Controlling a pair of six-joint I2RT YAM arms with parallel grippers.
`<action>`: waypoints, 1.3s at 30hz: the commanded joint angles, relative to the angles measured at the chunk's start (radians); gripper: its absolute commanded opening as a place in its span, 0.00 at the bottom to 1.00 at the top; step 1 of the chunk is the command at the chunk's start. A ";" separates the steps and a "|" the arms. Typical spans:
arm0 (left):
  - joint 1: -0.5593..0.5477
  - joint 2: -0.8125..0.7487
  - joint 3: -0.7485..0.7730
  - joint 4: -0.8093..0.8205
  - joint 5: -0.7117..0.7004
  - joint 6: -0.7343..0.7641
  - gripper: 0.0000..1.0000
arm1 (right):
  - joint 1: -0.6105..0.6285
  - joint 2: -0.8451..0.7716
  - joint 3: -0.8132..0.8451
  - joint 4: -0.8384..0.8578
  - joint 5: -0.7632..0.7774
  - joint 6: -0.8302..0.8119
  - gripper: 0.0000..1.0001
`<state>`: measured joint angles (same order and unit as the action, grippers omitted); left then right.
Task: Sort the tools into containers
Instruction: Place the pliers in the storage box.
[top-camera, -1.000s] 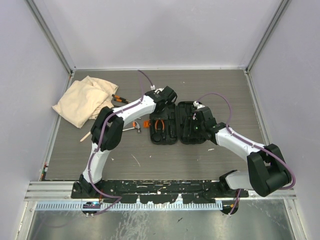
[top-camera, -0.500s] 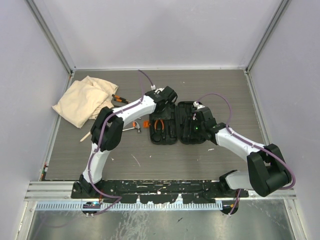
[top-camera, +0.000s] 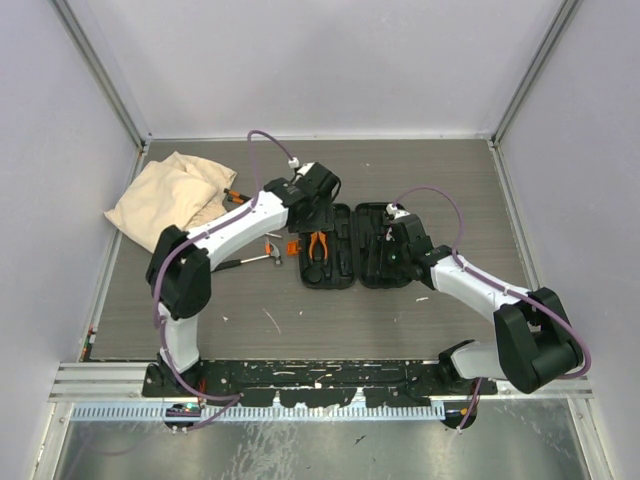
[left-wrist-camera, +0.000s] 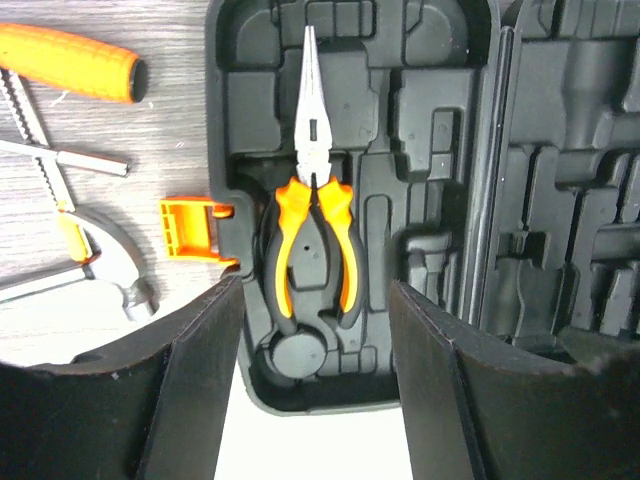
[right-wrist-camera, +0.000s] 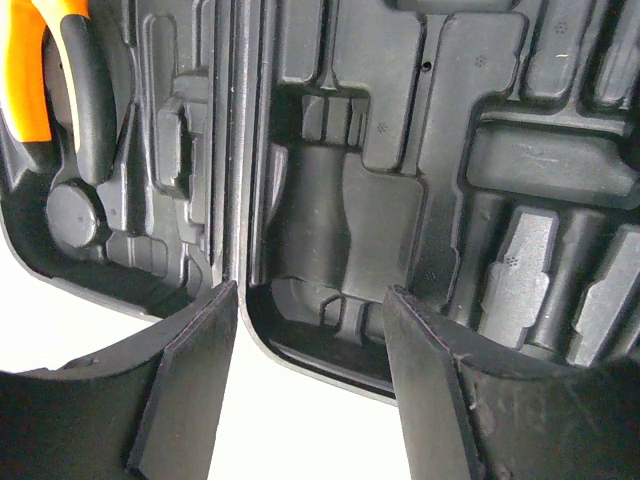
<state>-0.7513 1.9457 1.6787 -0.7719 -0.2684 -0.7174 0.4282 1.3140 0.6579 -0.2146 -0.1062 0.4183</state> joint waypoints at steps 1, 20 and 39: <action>0.024 -0.099 -0.084 0.055 -0.017 0.029 0.61 | 0.003 -0.013 0.037 0.003 0.028 -0.015 0.65; 0.143 -0.224 -0.404 0.348 0.305 0.145 0.40 | 0.003 -0.096 0.090 -0.060 0.065 -0.027 0.65; 0.141 -0.229 -0.549 0.427 0.371 0.085 0.25 | 0.004 -0.085 0.119 -0.054 0.030 -0.004 0.64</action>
<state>-0.6128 1.7432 1.1358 -0.4110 0.0734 -0.6060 0.4282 1.2331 0.7502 -0.2928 -0.0658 0.4034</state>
